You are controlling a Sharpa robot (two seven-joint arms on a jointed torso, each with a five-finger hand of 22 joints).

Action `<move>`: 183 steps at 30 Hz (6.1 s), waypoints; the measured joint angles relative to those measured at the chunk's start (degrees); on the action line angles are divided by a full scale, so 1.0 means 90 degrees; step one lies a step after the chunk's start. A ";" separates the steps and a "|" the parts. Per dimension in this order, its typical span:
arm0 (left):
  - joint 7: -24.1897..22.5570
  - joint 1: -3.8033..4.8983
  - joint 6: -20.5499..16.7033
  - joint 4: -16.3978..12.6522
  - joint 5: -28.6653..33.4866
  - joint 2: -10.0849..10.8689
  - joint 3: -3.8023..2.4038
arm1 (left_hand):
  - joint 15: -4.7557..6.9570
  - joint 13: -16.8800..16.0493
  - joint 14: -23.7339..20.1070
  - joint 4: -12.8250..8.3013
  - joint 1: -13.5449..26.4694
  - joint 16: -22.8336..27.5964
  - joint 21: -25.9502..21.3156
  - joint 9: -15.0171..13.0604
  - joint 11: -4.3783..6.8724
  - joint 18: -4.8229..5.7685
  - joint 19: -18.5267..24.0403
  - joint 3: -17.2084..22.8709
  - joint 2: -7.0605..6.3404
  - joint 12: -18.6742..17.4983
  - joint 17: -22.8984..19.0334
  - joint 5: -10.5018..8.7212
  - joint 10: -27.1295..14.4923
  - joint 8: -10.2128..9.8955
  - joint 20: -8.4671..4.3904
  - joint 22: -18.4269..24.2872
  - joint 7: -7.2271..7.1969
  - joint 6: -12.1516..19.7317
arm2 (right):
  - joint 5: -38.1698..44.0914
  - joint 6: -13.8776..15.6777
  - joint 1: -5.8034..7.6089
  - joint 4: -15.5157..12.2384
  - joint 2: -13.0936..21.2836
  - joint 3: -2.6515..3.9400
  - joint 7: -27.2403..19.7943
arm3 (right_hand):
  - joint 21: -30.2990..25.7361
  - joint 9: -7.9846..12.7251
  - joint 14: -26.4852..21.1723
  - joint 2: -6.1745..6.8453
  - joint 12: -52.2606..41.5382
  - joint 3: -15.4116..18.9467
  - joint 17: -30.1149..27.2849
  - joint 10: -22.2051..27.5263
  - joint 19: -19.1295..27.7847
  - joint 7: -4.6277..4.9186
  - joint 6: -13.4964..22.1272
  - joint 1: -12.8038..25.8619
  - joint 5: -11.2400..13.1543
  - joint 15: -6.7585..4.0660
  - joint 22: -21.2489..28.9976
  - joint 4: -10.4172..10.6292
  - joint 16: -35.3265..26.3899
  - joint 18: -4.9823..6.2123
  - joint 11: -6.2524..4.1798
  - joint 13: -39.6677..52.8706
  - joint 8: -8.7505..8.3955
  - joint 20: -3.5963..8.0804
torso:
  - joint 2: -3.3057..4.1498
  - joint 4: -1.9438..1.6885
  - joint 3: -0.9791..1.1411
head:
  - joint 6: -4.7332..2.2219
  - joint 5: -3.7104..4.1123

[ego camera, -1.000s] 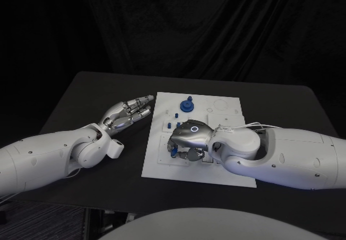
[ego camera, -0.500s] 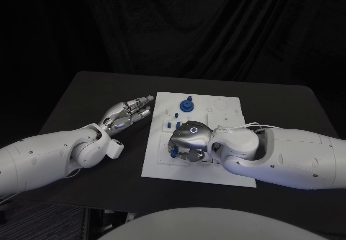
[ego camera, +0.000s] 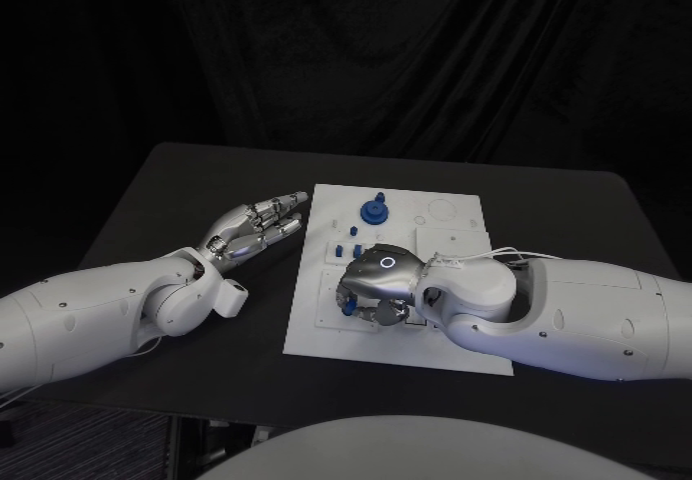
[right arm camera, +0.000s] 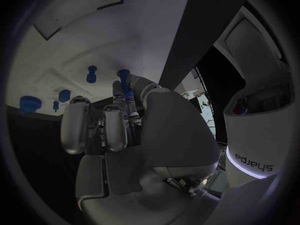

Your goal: Assemble the parts on the task board

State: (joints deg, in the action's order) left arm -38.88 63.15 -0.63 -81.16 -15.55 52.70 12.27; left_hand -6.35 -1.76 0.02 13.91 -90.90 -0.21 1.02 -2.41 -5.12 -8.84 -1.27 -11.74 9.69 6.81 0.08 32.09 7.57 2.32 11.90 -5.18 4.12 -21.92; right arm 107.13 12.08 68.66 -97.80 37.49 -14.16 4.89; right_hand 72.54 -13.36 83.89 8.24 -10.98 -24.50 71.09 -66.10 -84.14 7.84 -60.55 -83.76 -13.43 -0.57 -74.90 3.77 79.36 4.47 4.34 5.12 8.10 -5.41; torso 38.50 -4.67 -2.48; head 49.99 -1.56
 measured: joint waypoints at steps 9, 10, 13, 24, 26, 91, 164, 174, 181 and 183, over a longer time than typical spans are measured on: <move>0.0000 -0.0002 0.0008 0.0009 0.0000 -0.0006 0.0000 | 0.0000 0.0000 0.0000 0.0000 0.0000 0.0000 0.0000 0.0000 0.0000 0.0000 0.0000 0.0000 0.0000 0.0000 0.0002 0.0000 0.0000 0.0000 0.0000 0.0000 0.0000 0.0000 | 0.0002 -0.0056 -0.0009 0.0040 -0.0005 -0.0004 0.0004 | -0.0401 0.0572 0.0020 0.0147 0.0531 0.0168 -0.0223 0.1328 0.0221 -0.0242 0.2124 0.0203 0.0346 0.0271 0.0000 0.0061 -0.0160 -0.0001 0.0322 -0.0129 -0.0495 -0.0222 | -0.0001 0.0001 0.0003 | 0.0000 0.0001; 0.0000 -0.0003 0.0008 0.0010 0.0000 -0.0006 0.0000 | 0.0000 0.0000 0.0000 0.0000 0.0000 0.0000 0.0000 0.0000 0.0000 0.0000 0.0000 0.0000 0.0000 0.0000 0.0002 0.0000 0.0000 0.0000 0.0000 0.0000 0.0000 0.0000 | 0.0002 -0.0056 -0.0010 0.0040 0.0003 -0.0004 0.0004 | -0.0492 0.0726 -0.0004 0.0144 0.0578 0.0334 -0.0271 0.1577 0.0256 -0.0325 0.2743 0.0207 0.0368 0.0295 0.0000 0.0084 -0.0172 -0.0001 0.0353 -0.0129 -0.0526 -0.0257 | -0.0001 0.0002 0.0003 | 0.0000 -0.0004; 0.0000 -0.0004 0.0010 0.0012 0.0000 -0.0006 0.0000 | 0.0000 0.0000 0.0000 0.0000 0.0000 0.0000 0.0000 0.0000 0.0000 0.0000 0.0000 0.0000 0.0000 0.0000 0.0002 0.0000 0.0000 0.0000 0.0000 -0.0005 0.0000 0.0000 | 0.0001 -0.0050 -0.0011 0.0032 0.0041 -0.0004 0.0004 | -0.0706 0.1036 -0.0091 0.0109 0.0587 0.0980 -0.0394 0.2142 0.0362 -0.0555 0.4036 0.0194 0.0460 0.0334 0.0000 0.0278 -0.0244 -0.0001 0.0433 -0.0124 -0.0599 -0.0309 | -0.0001 0.0002 0.0003 | 0.0000 -0.0010; 0.0000 -0.0007 0.0010 0.0002 0.0000 0.0026 -0.0001 | 0.0000 0.0000 0.0000 0.0000 0.0000 0.0000 0.0000 0.0000 0.0000 0.0000 0.0000 0.0000 0.0000 0.0000 0.0002 -0.0024 0.0000 0.0000 0.0000 -0.0011 0.0000 0.0000 | -0.0508 0.0582 0.0300 -0.0421 0.0750 0.0027 -0.0105 | -0.0868 0.1164 -0.0183 0.0189 -0.0094 0.1676 -0.0451 0.2684 0.0431 -0.0488 0.4061 -0.0530 0.0560 0.0344 -0.0001 0.1349 -0.0259 -0.0001 0.0474 -0.0053 -0.0590 -0.0298 | -0.0002 -0.0001 0.0003 | 0.0000 0.0001; 0.0000 -0.0010 0.0009 0.0002 0.0000 0.0033 -0.0001 | 0.0000 0.0000 0.0000 0.0000 0.0000 0.0000 0.0000 0.0000 0.0000 0.0000 0.0000 0.0000 0.0000 0.0000 0.0001 -0.0024 0.0000 0.0000 0.0000 -0.0011 0.0000 0.0000 | -0.0693 0.0842 0.0483 -0.0544 0.0968 0.0036 -0.0159 | -0.0804 0.1145 -0.0176 0.0145 -0.0221 0.1677 -0.0408 0.2681 0.0406 -0.0429 0.3891 -0.0624 0.0507 0.0351 -0.0004 0.1364 -0.0235 -0.0001 0.0471 -0.0031 -0.0531 -0.0323 | -0.0002 -0.0001 0.0004 | 0.0000 0.0016; -0.0001 -0.0028 -0.0143 -0.0028 0.0001 0.0087 0.0000 | 0.0000 -0.0008 0.0000 0.0230 0.0042 0.0000 0.0000 -0.0013 -0.0026 -0.0104 -0.0034 0.0070 0.0144 0.0055 -0.0003 0.0039 0.0093 0.0038 0.0079 -0.0056 -0.0013 -0.0103 | -0.1561 -0.0454 0.0149 -0.1539 0.3184 -0.0013 0.3142 | 0.1235 -0.2426 0.0017 -0.0501 -0.8764 0.1974 0.0427 -0.1982 0.0016 -0.0548 0.1031 0.3029 0.0438 -0.0528 -0.0002 0.1434 0.0745 -0.0201 -0.0575 0.7755 0.2718 0.0481 | -0.0010 0.0053 -0.0014 | 0.0000 0.0290; -0.0002 -0.0120 0.0046 0.0019 0.0001 0.0095 -0.0001 | 0.0000 -0.0007 0.0000 0.0229 0.0014 0.0000 0.0000 -0.0019 -0.0071 -0.0102 -0.0080 0.0106 0.0115 0.0055 -0.0002 0.0015 0.0048 0.0038 0.0125 -0.0093 0.0182 -0.0204 | -0.3084 0.0901 -0.0158 -0.1450 0.2890 -0.0002 0.2621 | 0.1401 -0.2766 0.0020 -0.0201 -0.8763 0.1480 0.0424 -0.1992 0.0009 -0.0559 0.0795 0.2135 -0.2945 -0.0622 0.0000 0.1167 0.0825 -0.0300 -0.0769 0.7756 0.2281 0.0579 | -0.0005 0.0050 -0.0016 | 0.0000 0.0197; -0.0002 -0.0122 0.0044 0.0035 0.0001 0.0077 0.0000 | 0.0000 -0.0007 0.0000 0.0228 0.0015 0.0000 0.0000 -0.0018 -0.0071 -0.0102 -0.0080 0.0105 0.0116 0.0055 -0.0003 0.0015 0.0048 0.0038 0.0125 -0.0092 0.0182 -0.0204 | -0.4671 0.1483 0.0030 -0.1612 0.2874 0.0001 0.2363 | 0.1357 -0.2766 0.0019 -0.0381 -0.8763 0.1392 0.0425 -0.1992 0.0010 -0.0579 0.0816 0.2316 -0.2782 -0.0621 0.0000 0.1256 0.0795 -0.0300 -0.0768 0.7755 0.2323 0.0579 | -0.0004 0.0047 -0.0017 | 0.0000 0.0220; -0.0002 -0.0122 0.0047 0.0050 0.0001 0.0058 0.0000 | 0.0000 -0.0007 0.0000 0.0228 0.0015 0.0000 0.0000 -0.0018 -0.0071 -0.0102 -0.0080 0.0105 0.0116 0.0055 -0.0002 0.0015 0.0048 0.0038 0.0125 -0.0092 0.0204 -0.0182 | -0.5130 0.1458 0.0044 -0.1523 0.2700 -0.0003 0.2379 | 0.1300 -0.3179 0.0019 -0.0580 -0.8763 0.1307 0.0424 -0.1992 0.0010 -0.0591 0.0829 0.2515 -0.2366 -0.0620 0.0000 0.1340 0.0770 -0.0300 -0.0767 0.7754 0.2309 0.0579 | -0.0002 0.0041 -0.0019 | 0.0000 0.0231; -0.0002 -0.0122 0.0047 0.0052 0.0001 0.0058 0.0000 | 0.0000 -0.0007 0.0000 0.0228 0.0015 0.0000 0.0000 -0.0018 -0.0071 -0.0102 -0.0080 0.0105 0.0116 0.0055 -0.0002 0.0015 0.0048 0.0038 0.0125 -0.0092 0.0204 -0.0182 | -0.5191 0.1430 0.0044 -0.1480 0.2658 -0.0005 0.2391 | 0.1274 -0.3292 0.0019 -0.0624 -0.8763 0.1288 0.0424 -0.1992 0.0010 -0.0591 0.0829 0.2567 -0.2240 -0.0620 0.0000 0.1359 0.0769 -0.0300 -0.0767 0.7754 0.2251 0.0578 | -0.0002 0.0041 -0.0019 | 0.0000 0.0226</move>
State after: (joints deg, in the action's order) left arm -38.90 62.05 -0.21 -80.70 -15.53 53.22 12.26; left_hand -6.35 -1.83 0.02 15.96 -90.77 -0.21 1.02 -2.57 -5.76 -9.76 -2.00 -10.79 10.74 7.31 0.06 32.22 8.00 2.66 13.02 -6.01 5.95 -23.55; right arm 60.41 24.95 69.05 -111.12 61.42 -14.21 26.41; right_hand 84.01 -42.99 84.06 2.63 -89.85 -12.91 74.91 -84.03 -84.05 2.52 -53.08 -60.65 -33.59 -6.14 -74.91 16.00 86.28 1.78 -2.56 74.91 28.36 -0.21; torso 38.47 -4.30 -2.65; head 49.99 0.47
